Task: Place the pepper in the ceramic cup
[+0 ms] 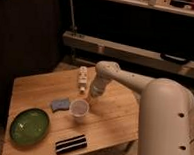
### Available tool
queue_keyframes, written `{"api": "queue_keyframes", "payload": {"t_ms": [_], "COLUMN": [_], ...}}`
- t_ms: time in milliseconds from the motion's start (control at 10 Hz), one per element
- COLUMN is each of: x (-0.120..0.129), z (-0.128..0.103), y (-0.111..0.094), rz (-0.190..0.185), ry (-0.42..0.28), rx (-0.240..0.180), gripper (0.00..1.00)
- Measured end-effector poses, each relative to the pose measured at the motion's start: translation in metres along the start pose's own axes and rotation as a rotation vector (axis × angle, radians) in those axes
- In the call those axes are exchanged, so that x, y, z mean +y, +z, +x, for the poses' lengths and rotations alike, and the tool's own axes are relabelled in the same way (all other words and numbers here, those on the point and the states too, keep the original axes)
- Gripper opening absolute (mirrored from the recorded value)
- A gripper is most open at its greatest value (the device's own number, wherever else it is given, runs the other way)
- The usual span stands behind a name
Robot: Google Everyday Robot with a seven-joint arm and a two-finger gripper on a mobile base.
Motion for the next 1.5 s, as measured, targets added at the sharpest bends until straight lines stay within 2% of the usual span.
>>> {"api": "queue_keyframes", "payload": {"t_ms": [100,200,500,1100,1500], "x": [-0.002,-0.003,-0.005,-0.012,-0.013], "z": [0.001,0.002,0.001,-0.011,-0.014], "y": [-0.008,-0.012,-0.017,-0.006,0.009], "rz": [0.017,0.025,0.044,0.102,0.083], "ry": [-0.001,-0.001,-0.014,-0.043,-0.050], "rx": [0.007,0.010,0.017,0.036,0.038], "gripper": [0.75,0.79,0.80,0.80,0.80]}}
